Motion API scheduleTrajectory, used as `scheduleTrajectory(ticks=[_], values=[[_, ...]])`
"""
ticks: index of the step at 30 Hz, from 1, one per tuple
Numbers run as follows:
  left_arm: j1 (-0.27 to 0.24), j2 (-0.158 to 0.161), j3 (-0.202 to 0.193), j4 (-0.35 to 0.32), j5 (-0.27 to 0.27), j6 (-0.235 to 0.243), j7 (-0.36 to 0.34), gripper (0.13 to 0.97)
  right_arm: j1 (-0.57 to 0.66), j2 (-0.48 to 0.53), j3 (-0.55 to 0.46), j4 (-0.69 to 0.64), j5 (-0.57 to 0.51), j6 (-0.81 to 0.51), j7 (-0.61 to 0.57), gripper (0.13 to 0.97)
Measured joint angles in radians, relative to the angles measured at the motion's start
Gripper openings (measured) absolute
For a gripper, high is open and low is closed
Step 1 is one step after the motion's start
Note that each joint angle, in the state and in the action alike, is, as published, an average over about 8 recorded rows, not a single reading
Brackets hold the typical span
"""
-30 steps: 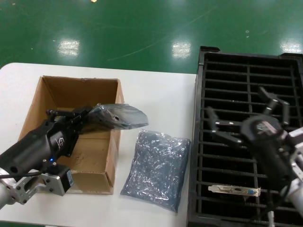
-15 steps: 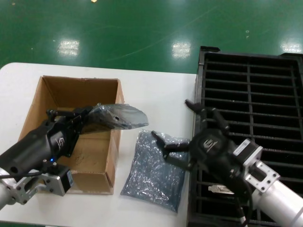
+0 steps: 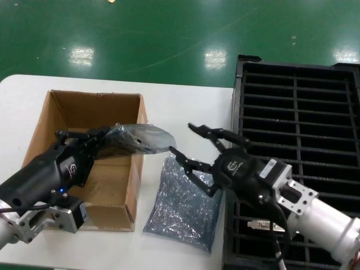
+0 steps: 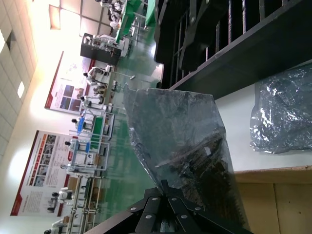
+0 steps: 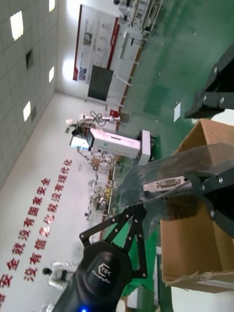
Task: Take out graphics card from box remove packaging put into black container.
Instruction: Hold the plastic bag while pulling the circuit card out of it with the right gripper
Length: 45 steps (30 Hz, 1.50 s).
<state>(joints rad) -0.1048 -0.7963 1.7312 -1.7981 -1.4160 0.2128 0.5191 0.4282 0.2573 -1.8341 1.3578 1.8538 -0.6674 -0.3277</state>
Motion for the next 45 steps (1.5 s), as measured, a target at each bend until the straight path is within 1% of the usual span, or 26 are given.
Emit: scheduleTrajectory(ticks=[8,9,17,21,30,45], values=[[0.000,0.000,0.000,0.000,0.000,0.000,0.000,0.139,0.050,0.000,-0.046,-0.024,-0.028,-0.025,-0.007,0.314],[0.000,0.000,0.000,0.000,0.000,0.000,0.000,0.139,0.055,-0.001,-0.051,-0.026,-0.030,-0.028,-0.008,0.314],[0.000,0.000,0.000,0.000,0.000,0.000,0.000,0.139,0.107,-0.010,-0.077,-0.068,-0.041,-0.055,-0.012,0.192],[0.000,0.000,0.000,0.000,0.000,0.000,0.000,0.139,0.142,-0.013,-0.087,-0.102,-0.044,-0.072,-0.007,0.192],[0.000,0.000,0.000,0.000,0.000,0.000,0.000,0.139,0.228,-0.024,-0.121,-0.194,-0.057,-0.134,-0.008,0.138],[0.000,0.000,0.000,0.000,0.000,0.000,0.000,0.139,0.449,-0.073,-0.173,-0.462,-0.089,-0.297,-0.090,0.134]])
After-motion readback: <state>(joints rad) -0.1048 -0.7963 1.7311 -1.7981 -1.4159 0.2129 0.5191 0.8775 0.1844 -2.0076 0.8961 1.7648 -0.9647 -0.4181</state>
